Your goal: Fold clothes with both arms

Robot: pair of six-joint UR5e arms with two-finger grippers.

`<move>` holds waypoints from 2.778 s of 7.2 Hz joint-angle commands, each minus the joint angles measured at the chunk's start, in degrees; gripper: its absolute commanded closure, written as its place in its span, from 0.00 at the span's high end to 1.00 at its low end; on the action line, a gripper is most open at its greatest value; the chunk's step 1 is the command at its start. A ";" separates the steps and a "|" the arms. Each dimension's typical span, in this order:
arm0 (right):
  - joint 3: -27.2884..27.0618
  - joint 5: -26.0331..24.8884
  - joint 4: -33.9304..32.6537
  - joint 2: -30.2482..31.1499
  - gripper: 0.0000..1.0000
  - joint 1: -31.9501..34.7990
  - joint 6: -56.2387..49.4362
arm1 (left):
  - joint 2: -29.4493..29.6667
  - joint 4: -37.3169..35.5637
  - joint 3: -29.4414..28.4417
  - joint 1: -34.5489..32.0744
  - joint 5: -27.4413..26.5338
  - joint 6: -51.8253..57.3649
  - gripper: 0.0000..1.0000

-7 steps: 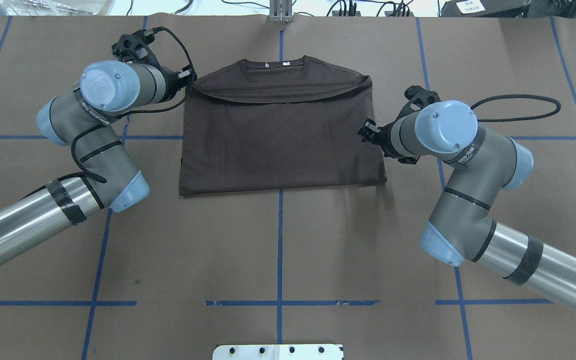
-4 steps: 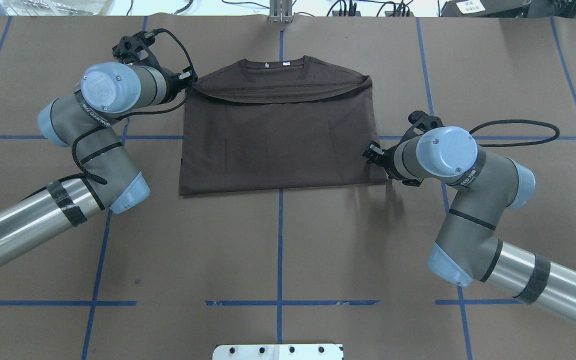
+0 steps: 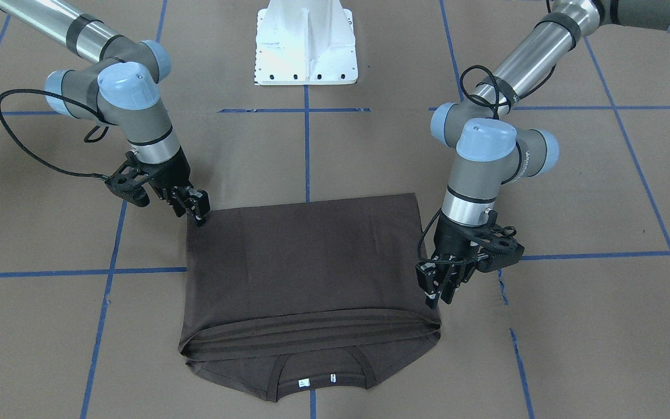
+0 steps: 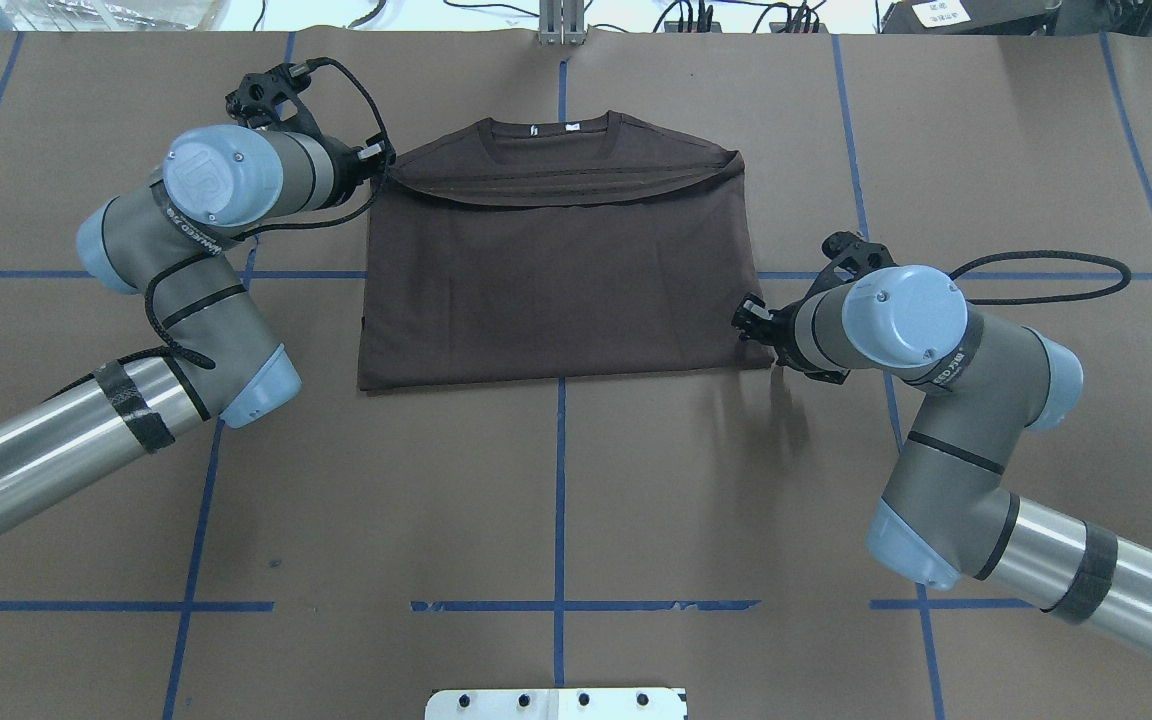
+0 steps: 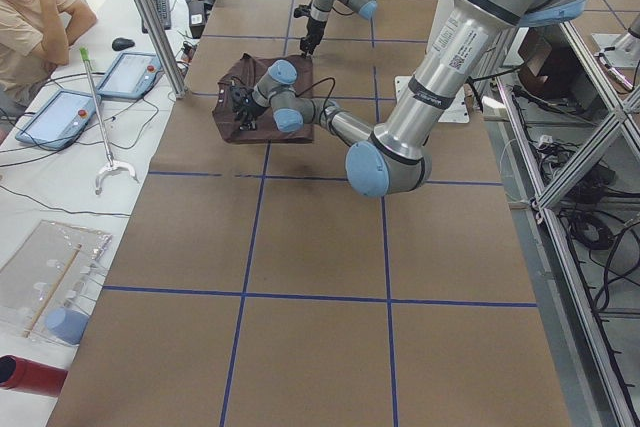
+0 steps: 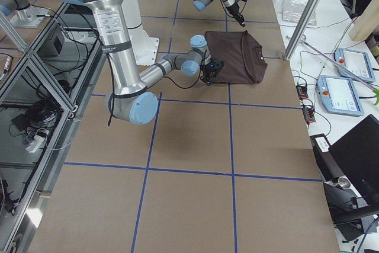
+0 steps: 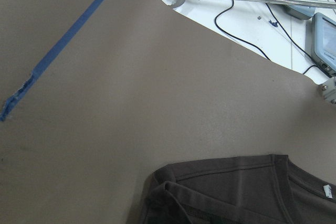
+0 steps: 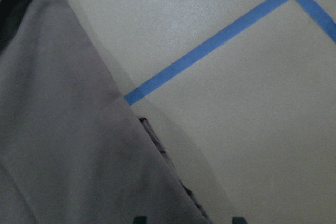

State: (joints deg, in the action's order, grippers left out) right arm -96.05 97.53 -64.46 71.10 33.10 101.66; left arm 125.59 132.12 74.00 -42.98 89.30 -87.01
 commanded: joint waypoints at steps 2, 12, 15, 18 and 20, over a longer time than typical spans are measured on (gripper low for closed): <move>0.16 -0.14 0.04 0.36 0.45 -0.58 0.12 | 0.09 -0.38 0.09 0.09 0.09 -0.18 0.44; -21.14 1.79 -0.84 12.81 0.00 -9.14 9.93 | -0.70 -0.55 3.59 0.09 0.17 -0.09 0.43; -35.68 1.35 -4.88 21.18 0.00 -25.93 15.22 | -1.75 -0.46 11.31 0.00 8.23 -3.41 0.44; -35.17 -4.27 -4.97 22.51 1.00 -33.72 16.11 | -3.07 -0.46 19.56 1.05 12.30 -7.82 0.49; -36.13 -4.27 -4.97 21.89 1.00 -25.85 15.94 | -15.85 -3.26 33.33 12.94 2.07 -12.80 1.00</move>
State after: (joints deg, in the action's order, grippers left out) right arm -131.64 93.50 -69.43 93.25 2.97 117.62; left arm 116.49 130.42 99.51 -36.79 96.86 -96.64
